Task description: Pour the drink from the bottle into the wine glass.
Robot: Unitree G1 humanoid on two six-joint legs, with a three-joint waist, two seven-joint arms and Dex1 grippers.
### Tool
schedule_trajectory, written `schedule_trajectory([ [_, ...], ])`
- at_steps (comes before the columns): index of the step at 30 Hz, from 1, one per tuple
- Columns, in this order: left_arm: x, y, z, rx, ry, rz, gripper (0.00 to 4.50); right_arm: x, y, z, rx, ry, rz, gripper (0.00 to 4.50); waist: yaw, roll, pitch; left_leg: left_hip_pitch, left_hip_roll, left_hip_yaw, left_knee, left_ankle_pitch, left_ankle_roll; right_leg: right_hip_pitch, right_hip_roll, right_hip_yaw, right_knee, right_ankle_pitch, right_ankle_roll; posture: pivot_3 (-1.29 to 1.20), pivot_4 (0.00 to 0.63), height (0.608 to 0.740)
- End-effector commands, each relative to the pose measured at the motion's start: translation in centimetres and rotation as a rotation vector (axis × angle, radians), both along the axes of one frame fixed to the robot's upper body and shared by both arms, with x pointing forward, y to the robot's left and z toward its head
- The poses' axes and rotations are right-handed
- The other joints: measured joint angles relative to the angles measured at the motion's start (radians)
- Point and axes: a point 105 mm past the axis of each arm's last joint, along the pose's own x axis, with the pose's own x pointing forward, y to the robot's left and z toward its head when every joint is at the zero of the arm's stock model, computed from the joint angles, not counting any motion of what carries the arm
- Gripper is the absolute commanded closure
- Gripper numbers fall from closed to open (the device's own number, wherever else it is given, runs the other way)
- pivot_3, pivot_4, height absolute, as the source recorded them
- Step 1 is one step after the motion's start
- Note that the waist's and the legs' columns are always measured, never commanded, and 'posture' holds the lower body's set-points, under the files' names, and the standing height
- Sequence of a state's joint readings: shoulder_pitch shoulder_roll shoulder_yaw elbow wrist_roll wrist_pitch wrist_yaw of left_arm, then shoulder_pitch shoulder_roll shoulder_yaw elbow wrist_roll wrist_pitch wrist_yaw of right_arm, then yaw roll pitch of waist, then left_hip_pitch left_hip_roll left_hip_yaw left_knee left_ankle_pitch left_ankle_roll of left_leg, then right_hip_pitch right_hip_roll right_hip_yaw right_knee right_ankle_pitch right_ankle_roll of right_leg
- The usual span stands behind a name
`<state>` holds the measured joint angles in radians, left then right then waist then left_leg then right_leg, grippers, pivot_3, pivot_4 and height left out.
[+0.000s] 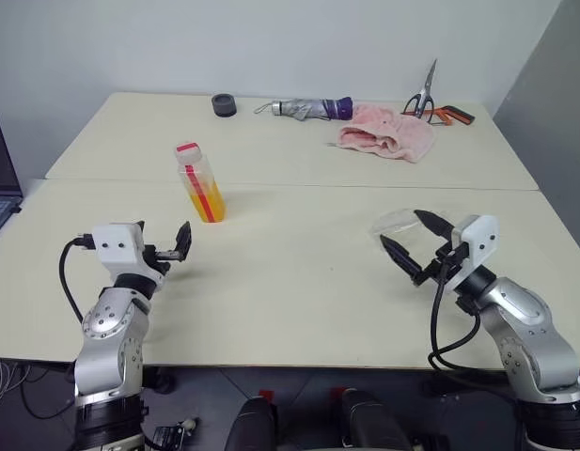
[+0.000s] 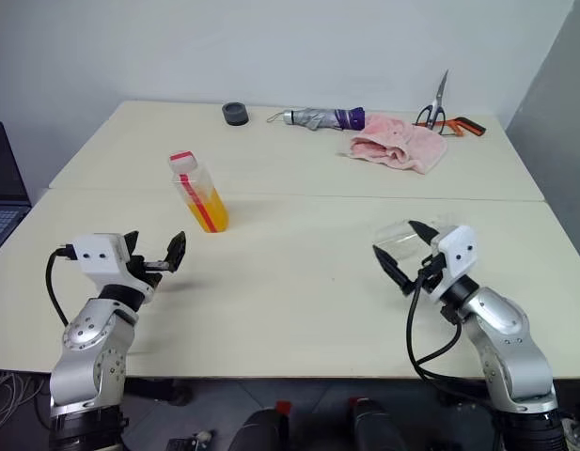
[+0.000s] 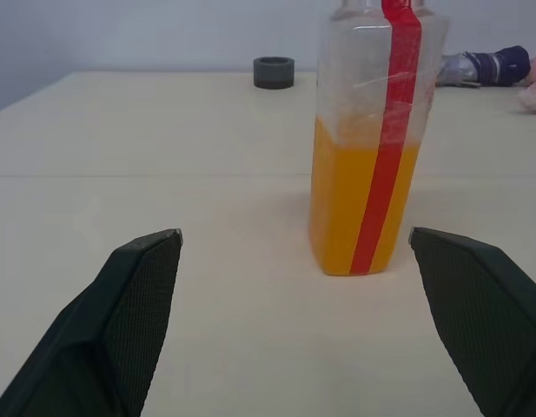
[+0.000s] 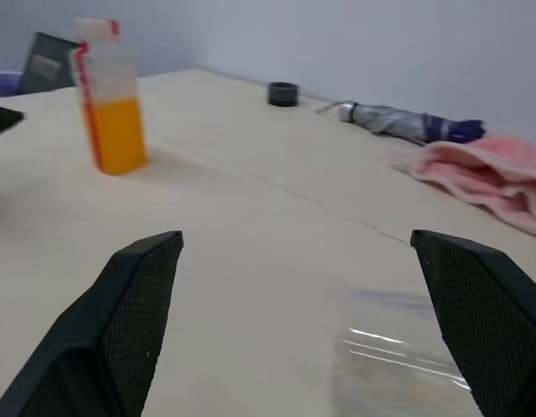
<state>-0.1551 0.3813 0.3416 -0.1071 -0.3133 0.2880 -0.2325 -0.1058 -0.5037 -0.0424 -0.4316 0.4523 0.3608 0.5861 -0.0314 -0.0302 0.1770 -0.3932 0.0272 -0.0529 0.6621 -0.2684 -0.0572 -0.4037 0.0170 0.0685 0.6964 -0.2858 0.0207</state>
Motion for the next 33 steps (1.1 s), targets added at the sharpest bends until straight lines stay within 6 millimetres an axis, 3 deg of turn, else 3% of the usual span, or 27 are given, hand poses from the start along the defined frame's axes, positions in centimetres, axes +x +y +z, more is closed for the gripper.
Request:
schedule_trajectory([
  [1, 0.5, -0.6, 2.5, 0.015, -0.051, -0.032, 0.02, -1.2, 2.2, 1.3, -0.014, -0.004, 0.14, 0.0, 0.0, 0.0, 0.0, 0.0, 0.0, 0.0, 0.0, 0.0, 0.0, 0.0, 0.0, 0.0, 0.0, 0.0, 0.0, 0.0, 0.15, 0.74],
  [9, 2.2, -2.4, 3.5, 0.043, -0.018, -0.103, 0.02, -1.0, 4.0, 2.3, -0.044, -0.008, 0.252, 0.0, 0.0, 0.0, 0.0, -0.001, 0.0, -0.001, 0.0, 0.0, 0.0, -0.001, 0.0, -0.001, 0.0, 0.0, 0.0, 0.0, 0.15, 0.74],
  [33, 6.9, -4.5, 5.7, 0.036, -0.089, -0.067, 0.02, -0.9, 4.7, 3.0, -0.042, -0.025, 0.325, 0.0, 0.0, 0.0, 0.0, -0.002, -0.001, -0.002, 0.0, 0.0, 0.0, -0.001, 0.0, -0.003, 0.0, 0.0, 0.0, 0.0, 0.15, 0.74],
])
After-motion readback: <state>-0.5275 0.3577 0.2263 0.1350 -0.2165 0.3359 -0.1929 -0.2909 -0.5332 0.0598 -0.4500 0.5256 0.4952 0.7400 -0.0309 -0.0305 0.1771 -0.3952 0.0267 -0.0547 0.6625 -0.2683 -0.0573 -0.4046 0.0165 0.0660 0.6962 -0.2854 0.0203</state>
